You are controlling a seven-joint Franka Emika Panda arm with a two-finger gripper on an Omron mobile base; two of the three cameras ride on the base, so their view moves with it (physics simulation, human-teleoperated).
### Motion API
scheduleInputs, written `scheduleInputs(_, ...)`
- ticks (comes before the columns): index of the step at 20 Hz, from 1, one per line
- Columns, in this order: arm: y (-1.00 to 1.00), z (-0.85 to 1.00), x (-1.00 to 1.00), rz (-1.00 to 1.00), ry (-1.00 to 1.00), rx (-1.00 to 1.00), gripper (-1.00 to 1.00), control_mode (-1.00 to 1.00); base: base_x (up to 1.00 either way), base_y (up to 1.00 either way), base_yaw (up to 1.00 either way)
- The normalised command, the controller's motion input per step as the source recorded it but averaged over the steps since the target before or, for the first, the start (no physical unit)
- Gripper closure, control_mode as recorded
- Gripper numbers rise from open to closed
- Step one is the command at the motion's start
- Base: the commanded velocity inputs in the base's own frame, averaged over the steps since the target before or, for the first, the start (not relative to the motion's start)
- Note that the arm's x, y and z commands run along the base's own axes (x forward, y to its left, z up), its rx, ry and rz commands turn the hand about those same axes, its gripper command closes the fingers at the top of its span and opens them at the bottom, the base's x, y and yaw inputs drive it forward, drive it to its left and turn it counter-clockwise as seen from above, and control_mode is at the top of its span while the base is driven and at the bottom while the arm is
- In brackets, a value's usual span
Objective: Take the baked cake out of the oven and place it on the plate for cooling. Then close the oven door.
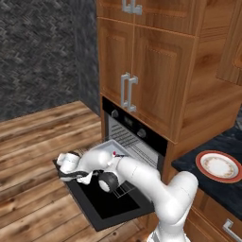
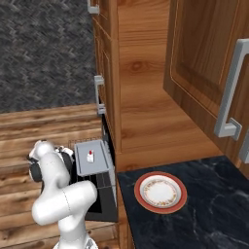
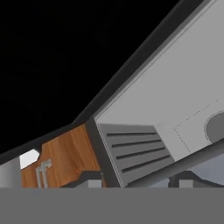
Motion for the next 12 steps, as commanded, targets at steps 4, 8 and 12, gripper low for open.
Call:
scheduleInputs(4, 0.41, 0.00, -0.69, 0.00, 0.08, 0.16, -1.00, -1.00, 0.00, 0.00, 0.00)
scheduleInputs(8, 0.35, 0.04, -0.82, 0.00, 0.00, 0.18, -1.00, -1.00, 0.00, 0.00, 0.00)
scheduleInputs(12, 0.32, 0.22, -0.95, 0.00, -0.05, 0.21, -1.00, -1.00, 0.00, 0.00, 0.00)
